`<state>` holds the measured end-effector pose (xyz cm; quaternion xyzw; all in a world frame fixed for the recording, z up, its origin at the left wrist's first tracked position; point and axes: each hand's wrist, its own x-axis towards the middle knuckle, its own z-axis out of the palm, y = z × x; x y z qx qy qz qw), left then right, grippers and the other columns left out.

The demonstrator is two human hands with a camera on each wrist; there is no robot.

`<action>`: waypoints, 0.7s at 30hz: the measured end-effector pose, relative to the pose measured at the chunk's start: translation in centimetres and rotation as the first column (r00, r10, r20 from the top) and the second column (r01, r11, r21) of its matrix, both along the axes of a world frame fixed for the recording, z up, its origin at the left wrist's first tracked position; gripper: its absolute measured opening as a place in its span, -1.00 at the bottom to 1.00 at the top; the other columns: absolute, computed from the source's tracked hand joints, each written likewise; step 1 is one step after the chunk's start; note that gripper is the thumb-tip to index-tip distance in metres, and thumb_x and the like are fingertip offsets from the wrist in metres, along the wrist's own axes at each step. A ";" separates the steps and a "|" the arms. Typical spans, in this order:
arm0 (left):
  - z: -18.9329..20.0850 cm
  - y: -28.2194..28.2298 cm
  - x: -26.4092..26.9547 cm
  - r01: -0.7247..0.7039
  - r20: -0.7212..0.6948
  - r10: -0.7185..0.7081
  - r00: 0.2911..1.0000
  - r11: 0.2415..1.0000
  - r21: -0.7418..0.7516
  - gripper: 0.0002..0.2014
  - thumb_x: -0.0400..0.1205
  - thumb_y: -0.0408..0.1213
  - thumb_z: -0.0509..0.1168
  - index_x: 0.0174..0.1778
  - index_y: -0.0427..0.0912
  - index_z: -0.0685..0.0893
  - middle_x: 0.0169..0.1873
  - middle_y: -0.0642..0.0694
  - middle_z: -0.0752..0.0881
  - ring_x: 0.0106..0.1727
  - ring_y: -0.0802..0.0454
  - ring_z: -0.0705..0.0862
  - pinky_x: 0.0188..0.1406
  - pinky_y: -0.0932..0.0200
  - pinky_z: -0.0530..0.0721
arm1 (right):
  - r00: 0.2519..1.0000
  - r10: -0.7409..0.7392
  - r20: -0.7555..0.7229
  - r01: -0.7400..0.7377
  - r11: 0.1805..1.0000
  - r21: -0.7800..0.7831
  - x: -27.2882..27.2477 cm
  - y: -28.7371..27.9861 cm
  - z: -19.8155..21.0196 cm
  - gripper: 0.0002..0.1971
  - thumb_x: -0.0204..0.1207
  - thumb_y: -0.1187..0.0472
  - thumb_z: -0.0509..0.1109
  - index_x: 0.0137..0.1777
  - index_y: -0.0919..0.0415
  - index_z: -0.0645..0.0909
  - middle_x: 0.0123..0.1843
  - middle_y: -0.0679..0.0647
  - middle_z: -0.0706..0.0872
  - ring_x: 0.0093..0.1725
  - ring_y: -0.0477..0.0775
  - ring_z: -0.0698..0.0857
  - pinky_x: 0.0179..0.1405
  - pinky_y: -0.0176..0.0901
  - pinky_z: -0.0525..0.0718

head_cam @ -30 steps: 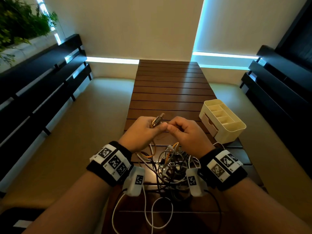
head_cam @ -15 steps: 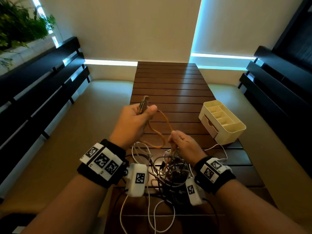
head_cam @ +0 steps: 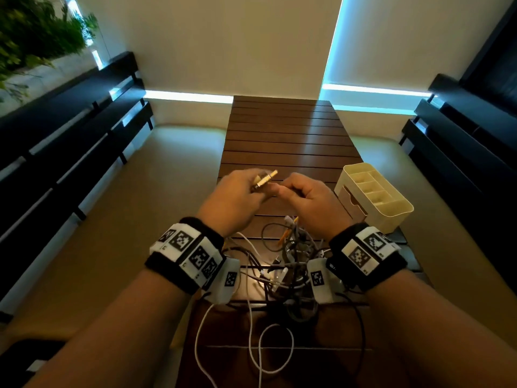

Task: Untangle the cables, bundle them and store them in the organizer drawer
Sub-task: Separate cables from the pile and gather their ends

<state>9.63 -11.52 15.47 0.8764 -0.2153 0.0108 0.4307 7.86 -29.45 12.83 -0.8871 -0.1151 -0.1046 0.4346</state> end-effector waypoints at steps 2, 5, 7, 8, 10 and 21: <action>-0.6 0.2 0.6 0.033 -0.059 -0.032 0.998 0.999 0.030 -0.74 0.67 -0.04 0.36 -0.31 -0.02 0.61 -0.46 0.09 0.54 -0.44 0.18 0.41 -0.36 0.16 0.37 | 1.000 0.011 0.016 -0.010 1.000 -0.027 -0.1 -0.2 0.6 -0.88 0.69 0.13 0.36 -0.08 0.07 0.65 -0.31 -0.15 0.55 -0.35 -0.27 0.51 -0.33 -0.54 0.46; -0.4 -0.1 0.5 0.027 0.013 -0.028 1.000 0.999 0.038 -0.68 0.68 -0.02 0.33 -0.31 -0.12 0.57 -0.47 0.05 0.51 -0.46 0.15 0.39 -0.41 0.16 0.36 | 1.000 0.016 -0.016 -0.016 1.000 0.001 -0.4 -0.3 -0.1 -0.82 0.72 0.08 0.29 -0.06 0.11 0.64 -0.30 -0.06 0.58 -0.36 -0.22 0.51 -0.33 -0.51 0.49; 0.4 -0.2 0.3 0.005 0.064 -0.001 0.998 0.997 -0.076 -0.70 0.68 -0.04 0.35 -0.32 -0.10 0.57 -0.48 0.07 0.50 -0.47 0.17 0.39 -0.42 0.19 0.38 | 0.995 0.009 -0.103 -0.003 0.999 0.051 -0.5 -0.3 -1.6 -0.74 0.74 0.02 0.24 -0.05 0.15 0.63 -0.28 0.00 0.61 -0.34 -0.08 0.59 -0.32 -0.43 0.54; 0.9 -0.3 0.1 -0.016 0.084 0.029 0.996 0.987 -0.159 -0.71 0.68 -0.06 0.36 -0.32 -0.10 0.58 -0.48 0.07 0.50 -0.47 0.18 0.39 -0.43 0.20 0.39 | 0.988 0.013 -0.155 -0.004 0.998 0.064 -0.7 -0.3 -2.4 -0.72 0.75 0.00 0.21 -0.03 0.17 0.62 -0.25 0.03 0.64 -0.27 0.06 0.66 -0.28 -0.33 0.60; 1.9 0.0 0.1 -0.069 0.109 0.099 0.989 0.964 -0.257 -0.72 0.66 -0.08 0.38 -0.28 -0.17 0.64 -0.48 0.05 0.53 -0.47 0.19 0.42 -0.42 0.20 0.42 | 0.969 -0.018 -0.248 0.028 0.999 0.038 -0.8 -0.8 -4.0 -0.69 0.75 -0.04 0.18 -0.02 0.13 0.64 -0.21 0.06 0.68 -0.17 0.18 0.71 -0.20 -0.05 0.68; 0.6 1.1 -1.2 -0.201 0.095 0.184 0.978 0.952 0.231 -0.82 0.70 -0.21 0.32 0.15 0.02 0.79 -0.07 -0.02 0.80 -0.11 -0.03 0.69 -0.14 0.06 0.63 | 0.991 -0.111 -0.081 0.106 0.992 -0.065 -0.1 -1.0 0.1 -0.70 0.79 0.06 0.12 -0.13 0.11 0.55 -0.29 0.02 0.59 -0.40 -0.21 0.49 -0.45 -0.48 0.42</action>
